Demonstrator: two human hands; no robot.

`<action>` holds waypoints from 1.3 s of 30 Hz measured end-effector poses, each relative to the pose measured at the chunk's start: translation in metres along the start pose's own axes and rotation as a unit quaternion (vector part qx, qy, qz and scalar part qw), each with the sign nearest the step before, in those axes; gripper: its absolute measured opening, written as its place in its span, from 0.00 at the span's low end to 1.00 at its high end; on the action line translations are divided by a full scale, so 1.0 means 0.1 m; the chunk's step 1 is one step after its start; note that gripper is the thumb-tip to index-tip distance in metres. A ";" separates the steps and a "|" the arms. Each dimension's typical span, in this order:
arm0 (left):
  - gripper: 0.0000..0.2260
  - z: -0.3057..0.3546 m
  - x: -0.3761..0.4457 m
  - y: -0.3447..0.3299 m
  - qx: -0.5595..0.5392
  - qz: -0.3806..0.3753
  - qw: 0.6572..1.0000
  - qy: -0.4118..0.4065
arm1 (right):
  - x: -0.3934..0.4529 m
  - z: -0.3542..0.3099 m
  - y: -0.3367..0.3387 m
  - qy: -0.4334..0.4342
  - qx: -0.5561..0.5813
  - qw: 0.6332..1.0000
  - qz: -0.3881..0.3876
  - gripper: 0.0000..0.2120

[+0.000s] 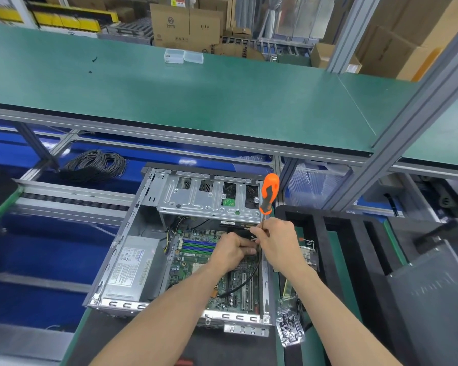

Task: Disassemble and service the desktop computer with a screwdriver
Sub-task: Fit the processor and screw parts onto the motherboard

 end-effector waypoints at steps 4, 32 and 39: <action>0.07 0.02 -0.01 -0.01 0.024 0.012 0.999 -0.019 | 0.00 -0.01 0.00 0.003 -0.001 1.000 -0.009 0.13; 0.09 0.05 0.00 0.01 0.038 0.024 0.999 -0.024 | -0.01 0.03 -0.02 0.011 -0.005 1.000 0.010 0.12; 0.08 0.05 -0.01 0.01 0.050 0.022 0.998 -0.030 | 0.01 0.02 -0.03 0.008 -0.027 1.000 0.002 0.15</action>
Point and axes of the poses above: each hand's wrist, its own x-axis towards the middle knuckle, its own y-axis out of the back of the hand, z = x × y, the point moved 7 cm from there along x, towards the middle knuckle, and after that the axes turned 7 degrees about y, right-handed, at the moved point
